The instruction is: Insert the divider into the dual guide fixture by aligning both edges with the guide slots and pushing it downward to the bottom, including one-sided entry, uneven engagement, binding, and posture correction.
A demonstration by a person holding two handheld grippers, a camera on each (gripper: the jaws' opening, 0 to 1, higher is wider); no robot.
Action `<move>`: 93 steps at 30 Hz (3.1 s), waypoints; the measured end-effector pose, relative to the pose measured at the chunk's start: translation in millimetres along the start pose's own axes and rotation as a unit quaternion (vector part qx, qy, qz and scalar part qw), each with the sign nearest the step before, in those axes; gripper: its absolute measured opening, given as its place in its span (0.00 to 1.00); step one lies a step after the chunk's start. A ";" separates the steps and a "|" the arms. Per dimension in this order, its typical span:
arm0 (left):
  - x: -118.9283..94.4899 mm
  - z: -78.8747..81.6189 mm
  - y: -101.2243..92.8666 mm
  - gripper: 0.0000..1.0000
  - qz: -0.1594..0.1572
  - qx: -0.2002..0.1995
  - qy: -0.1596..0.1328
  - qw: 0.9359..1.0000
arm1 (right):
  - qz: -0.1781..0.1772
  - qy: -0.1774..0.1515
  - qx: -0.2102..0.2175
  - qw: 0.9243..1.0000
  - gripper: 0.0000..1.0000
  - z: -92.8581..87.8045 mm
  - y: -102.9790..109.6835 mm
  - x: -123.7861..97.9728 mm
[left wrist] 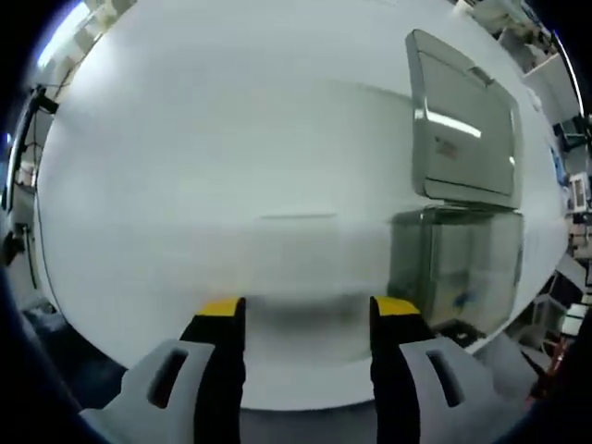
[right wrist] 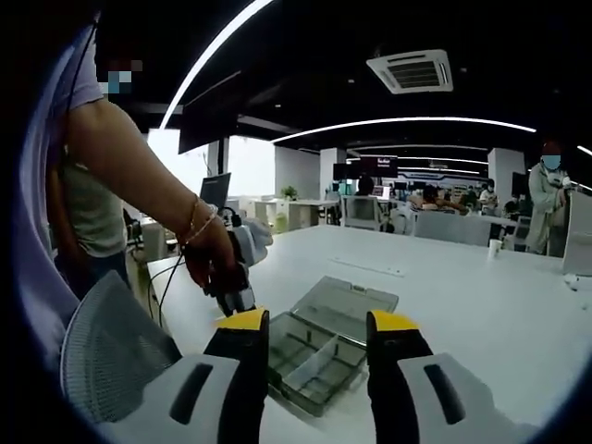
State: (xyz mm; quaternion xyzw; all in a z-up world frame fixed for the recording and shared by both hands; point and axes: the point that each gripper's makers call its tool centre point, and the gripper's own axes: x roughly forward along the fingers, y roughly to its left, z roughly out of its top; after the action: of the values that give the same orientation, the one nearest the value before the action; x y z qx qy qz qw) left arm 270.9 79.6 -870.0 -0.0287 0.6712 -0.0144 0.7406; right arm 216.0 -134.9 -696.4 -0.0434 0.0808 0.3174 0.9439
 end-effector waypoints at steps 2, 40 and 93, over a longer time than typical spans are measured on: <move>0.1 -0.3 2.7 0.47 0.008 0.000 0.001 1.000 | -0.001 0.000 0.000 1.000 0.38 0.1 0.0 -0.2; 1.6 0.4 9.1 0.40 0.043 0.000 0.020 0.999 | -0.004 0.003 0.000 1.000 0.34 -1.5 -4.1 -0.5; 0.1 -0.4 13.1 0.31 0.005 -0.011 0.016 1.000 | -0.002 0.021 -0.011 1.000 0.32 -9.3 -0.2 0.4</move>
State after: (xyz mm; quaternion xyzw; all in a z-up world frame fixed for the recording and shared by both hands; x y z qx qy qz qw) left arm 270.3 92.7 -871.0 -0.0329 0.6833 -0.0036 0.7294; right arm 215.2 -136.1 -705.7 -0.0609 0.0969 0.3151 0.9422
